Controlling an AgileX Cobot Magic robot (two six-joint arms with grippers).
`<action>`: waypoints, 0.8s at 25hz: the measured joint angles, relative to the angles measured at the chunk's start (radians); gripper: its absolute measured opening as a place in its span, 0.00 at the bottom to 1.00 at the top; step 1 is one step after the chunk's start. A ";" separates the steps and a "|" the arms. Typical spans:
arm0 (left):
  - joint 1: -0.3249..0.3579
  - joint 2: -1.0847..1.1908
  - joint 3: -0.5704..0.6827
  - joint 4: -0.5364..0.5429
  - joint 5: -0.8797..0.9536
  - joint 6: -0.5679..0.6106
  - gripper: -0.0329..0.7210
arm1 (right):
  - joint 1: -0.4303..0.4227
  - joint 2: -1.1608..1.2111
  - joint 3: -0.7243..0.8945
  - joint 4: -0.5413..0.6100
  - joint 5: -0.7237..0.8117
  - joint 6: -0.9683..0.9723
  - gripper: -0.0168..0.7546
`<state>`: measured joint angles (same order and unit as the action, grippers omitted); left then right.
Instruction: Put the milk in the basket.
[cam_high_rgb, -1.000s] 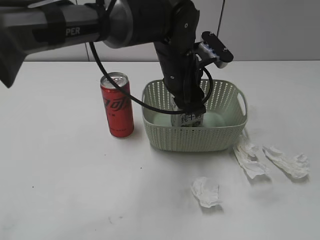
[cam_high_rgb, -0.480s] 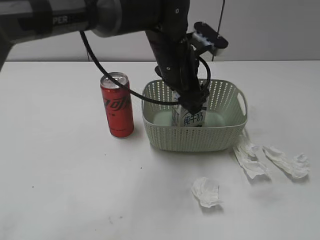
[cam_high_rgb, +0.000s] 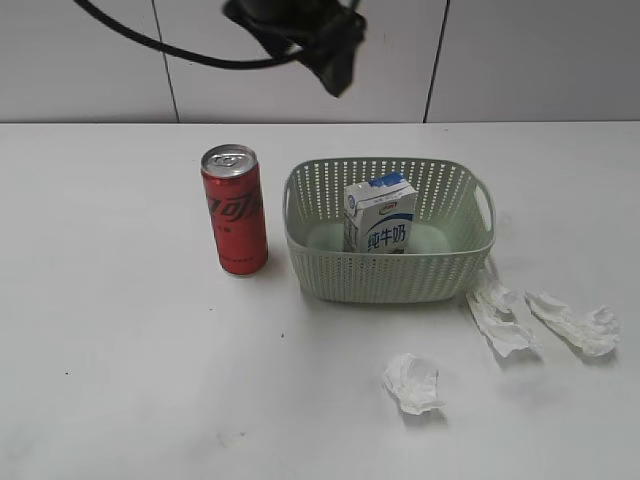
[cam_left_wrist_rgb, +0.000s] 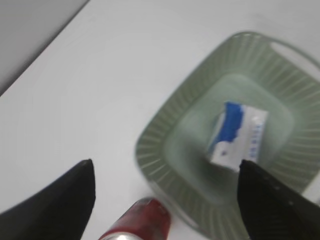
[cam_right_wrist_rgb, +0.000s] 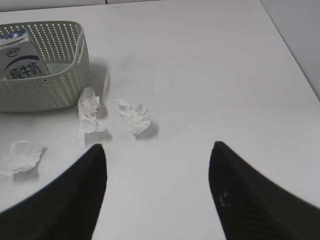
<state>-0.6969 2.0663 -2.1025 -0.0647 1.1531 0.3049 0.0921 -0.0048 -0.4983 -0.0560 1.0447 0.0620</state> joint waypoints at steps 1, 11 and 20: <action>0.026 -0.012 -0.001 0.037 0.023 -0.049 0.91 | 0.000 0.000 0.000 0.000 0.000 0.000 0.69; 0.326 -0.131 0.046 0.136 0.063 -0.258 0.87 | 0.000 0.000 0.000 0.000 0.000 0.000 0.69; 0.608 -0.373 0.428 0.105 0.063 -0.262 0.83 | 0.000 0.000 0.000 0.000 0.000 0.000 0.69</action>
<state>-0.0894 1.6934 -1.6745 0.0403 1.2162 0.0425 0.0921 -0.0048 -0.4983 -0.0560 1.0447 0.0620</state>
